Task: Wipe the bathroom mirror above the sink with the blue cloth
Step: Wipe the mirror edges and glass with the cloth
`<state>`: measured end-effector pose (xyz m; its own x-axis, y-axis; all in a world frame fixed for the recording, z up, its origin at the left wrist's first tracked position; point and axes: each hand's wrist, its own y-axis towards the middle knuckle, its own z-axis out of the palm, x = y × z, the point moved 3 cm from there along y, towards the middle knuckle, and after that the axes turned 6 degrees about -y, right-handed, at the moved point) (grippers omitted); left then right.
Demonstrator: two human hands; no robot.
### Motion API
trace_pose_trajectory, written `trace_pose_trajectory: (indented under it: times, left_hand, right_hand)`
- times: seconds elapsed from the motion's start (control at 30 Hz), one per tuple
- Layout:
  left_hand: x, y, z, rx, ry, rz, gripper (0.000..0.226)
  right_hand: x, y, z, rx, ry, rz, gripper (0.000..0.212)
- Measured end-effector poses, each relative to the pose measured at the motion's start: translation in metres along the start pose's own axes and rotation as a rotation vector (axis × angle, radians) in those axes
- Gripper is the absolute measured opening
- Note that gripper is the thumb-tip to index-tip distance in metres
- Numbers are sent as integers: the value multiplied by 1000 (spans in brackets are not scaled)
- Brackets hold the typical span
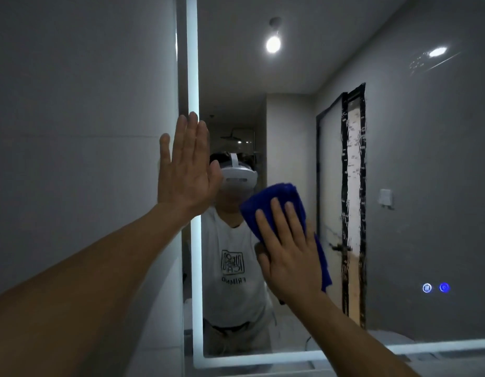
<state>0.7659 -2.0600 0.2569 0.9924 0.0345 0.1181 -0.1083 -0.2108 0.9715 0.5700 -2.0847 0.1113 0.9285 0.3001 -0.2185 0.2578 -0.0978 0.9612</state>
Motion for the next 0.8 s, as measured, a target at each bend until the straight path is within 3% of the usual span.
trace_pose_trajectory:
  times: [0.1,0.17,0.27,0.33,0.5,0.63,0.73,0.8]
  left_hand:
    - [-16,-39,3,29,-73,54,71]
    - [-24,-69,7,37,-111,89,71]
    - [-31,-100,16,47,-100,67,71]
    - [-32,-109,19,51,-98,36,70]
    - [-32,-120,24,68,-124,48,68]
    - [-30,-122,28,71,-57,42,69]
    - [-30,-121,27,66,-54,45,69]
    - [-30,-122,28,66,-54,37,69]
  right_hand:
    - [-8,-24,-1,27,-35,-178,68]
    - [-24,-1,-6,37,-14,-186,69]
    - [-45,65,-19,6,70,168,67]
    - [-40,82,-23,-20,52,299,70]
    - [14,-19,1,23,54,106,80]
    - [46,-136,20,99,47,-131,70]
    - [25,-149,19,88,58,-266,61]
    - [3,-118,13,52,47,-176,63]
